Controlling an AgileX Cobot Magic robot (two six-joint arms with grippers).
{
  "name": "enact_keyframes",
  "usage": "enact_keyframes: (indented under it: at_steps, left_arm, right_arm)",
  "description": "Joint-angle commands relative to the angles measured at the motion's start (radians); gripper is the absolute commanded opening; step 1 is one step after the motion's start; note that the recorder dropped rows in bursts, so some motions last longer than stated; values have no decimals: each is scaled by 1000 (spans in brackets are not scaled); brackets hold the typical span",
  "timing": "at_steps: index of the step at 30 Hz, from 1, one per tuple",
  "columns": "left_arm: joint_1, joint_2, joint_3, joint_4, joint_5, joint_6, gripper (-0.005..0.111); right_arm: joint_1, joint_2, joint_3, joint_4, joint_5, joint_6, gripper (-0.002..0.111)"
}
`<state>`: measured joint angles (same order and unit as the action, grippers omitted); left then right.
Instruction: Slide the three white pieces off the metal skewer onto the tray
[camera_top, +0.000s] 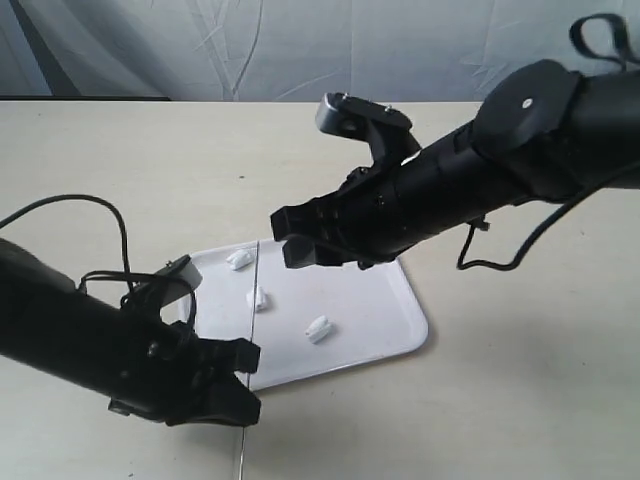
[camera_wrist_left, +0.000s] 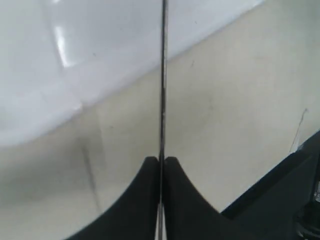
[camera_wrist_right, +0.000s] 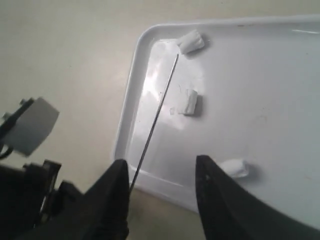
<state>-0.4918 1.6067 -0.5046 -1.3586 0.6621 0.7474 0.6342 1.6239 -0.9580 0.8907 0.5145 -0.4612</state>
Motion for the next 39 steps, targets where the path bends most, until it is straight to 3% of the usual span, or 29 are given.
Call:
enact_keyframes:
  at_steps: [1, 8, 19, 34, 39]
  left_arm:
    - [62, 73, -72, 70, 35, -37, 0]
    - [129, 203, -207, 126, 172, -37, 0]
    - [129, 362, -360, 152, 192, -37, 0]
    - [130, 383, -402, 189, 262, -60, 0]
    - [130, 383, -404, 187, 265, -60, 12]
  right_arm:
    - [-7, -114, -6, -246, 114, 168, 42]
    - [-7, -263, -6, -325, 244, 206, 42]
    - [-7, -427, -6, -327, 364, 211, 42]
    - [-7, -491, -6, -332, 387, 236, 42]
    - [-7, -491, -6, -332, 389, 237, 42]
